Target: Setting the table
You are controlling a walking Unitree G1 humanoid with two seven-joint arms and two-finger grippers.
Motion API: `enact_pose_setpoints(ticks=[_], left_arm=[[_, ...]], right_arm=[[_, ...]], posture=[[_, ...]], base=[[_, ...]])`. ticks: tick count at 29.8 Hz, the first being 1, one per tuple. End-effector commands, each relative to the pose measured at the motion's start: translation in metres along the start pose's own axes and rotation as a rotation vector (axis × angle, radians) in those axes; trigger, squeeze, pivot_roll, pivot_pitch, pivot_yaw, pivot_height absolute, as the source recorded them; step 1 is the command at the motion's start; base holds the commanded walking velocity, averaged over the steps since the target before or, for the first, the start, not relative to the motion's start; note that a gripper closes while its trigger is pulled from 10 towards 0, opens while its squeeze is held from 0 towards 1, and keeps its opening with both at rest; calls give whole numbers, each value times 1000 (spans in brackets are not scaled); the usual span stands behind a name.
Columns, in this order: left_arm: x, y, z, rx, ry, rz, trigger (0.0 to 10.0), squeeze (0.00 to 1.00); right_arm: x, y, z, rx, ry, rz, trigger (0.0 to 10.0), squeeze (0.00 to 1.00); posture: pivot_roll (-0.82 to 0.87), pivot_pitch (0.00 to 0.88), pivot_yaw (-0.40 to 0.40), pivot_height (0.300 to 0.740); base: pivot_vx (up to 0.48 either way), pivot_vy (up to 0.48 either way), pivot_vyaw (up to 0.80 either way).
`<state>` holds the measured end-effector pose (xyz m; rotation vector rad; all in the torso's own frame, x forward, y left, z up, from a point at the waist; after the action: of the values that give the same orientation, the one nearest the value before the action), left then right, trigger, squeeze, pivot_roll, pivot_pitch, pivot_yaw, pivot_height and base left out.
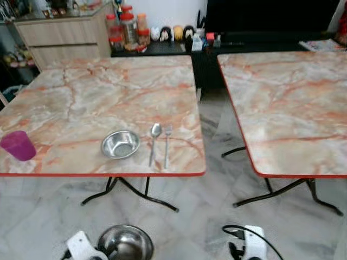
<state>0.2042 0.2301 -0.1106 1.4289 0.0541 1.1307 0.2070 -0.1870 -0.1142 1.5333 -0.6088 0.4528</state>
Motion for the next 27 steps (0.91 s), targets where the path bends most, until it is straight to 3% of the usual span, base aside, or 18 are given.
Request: enact_pose_setpoints(ticks=[1, 5, 27], left_arm=[[1, 0, -5, 12, -3, -3, 10000, 0], [0, 0, -4, 9, -11, -7, 10000, 0], [-5, 0, 16, -72, -62, -25, 10000, 0]], right_arm=[[-1, -1, -7, 18, 21, 0, 10000, 0], [-1, -1, -7, 18, 2, -4, 10000, 0], [-5, 2, 1, -4, -38, 0, 10000, 0]], posture=[[-19, 0, 16, 740], [-21, 0, 17, 740], [-69, 0, 35, 740]], base=[[0, -307, 781], [0, -307, 694], [0, -304, 0]])
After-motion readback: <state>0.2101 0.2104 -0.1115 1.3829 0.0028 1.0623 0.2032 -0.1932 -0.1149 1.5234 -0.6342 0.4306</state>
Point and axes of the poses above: a point about 5 cm out from each wrist's last joint towards the gripper, its own y axis pointing back from the gripper into the wrist, its own x axis along the axis of the wrist's last joint, z = x × y, the point moved 4 cm from there along -y, pointing out of the wrist towards the gripper
